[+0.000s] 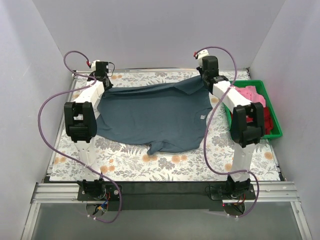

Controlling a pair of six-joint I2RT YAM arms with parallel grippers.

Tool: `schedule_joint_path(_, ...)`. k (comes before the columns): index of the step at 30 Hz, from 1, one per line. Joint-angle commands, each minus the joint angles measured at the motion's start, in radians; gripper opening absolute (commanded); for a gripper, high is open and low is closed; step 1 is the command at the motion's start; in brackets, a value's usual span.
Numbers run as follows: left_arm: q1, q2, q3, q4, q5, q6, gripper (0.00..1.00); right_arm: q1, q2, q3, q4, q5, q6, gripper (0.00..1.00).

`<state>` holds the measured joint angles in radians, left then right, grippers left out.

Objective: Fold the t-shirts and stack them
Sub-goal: Flatten the tshirt out

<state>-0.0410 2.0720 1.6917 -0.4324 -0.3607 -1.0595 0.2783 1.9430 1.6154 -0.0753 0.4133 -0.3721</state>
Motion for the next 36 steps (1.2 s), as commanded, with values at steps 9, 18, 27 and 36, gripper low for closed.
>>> schedule_joint_path(9, 0.009, -0.027, 0.133, 0.04, 0.002, -0.034, 0.89, -0.01, 0.028, 0.162, -0.13, 0.07, 0.179, 0.63)
schedule_joint_path(18, 0.01, -0.441, -0.416, -0.011, -0.064, -0.189, 0.9, 0.077, -0.344, -0.305, -0.253, -0.352, 0.484, 0.68)
schedule_joint_path(27, 0.101, -0.605, -0.831, 0.029, -0.149, -0.327, 0.82, 0.323, -0.522, -0.658, -0.274, -0.404, 0.548, 0.59)
schedule_joint_path(36, 0.138, -0.52, -0.854, 0.086, -0.118, -0.3, 0.76, 0.349, -0.618, -0.839, -0.273, -0.424, 0.572, 0.54)
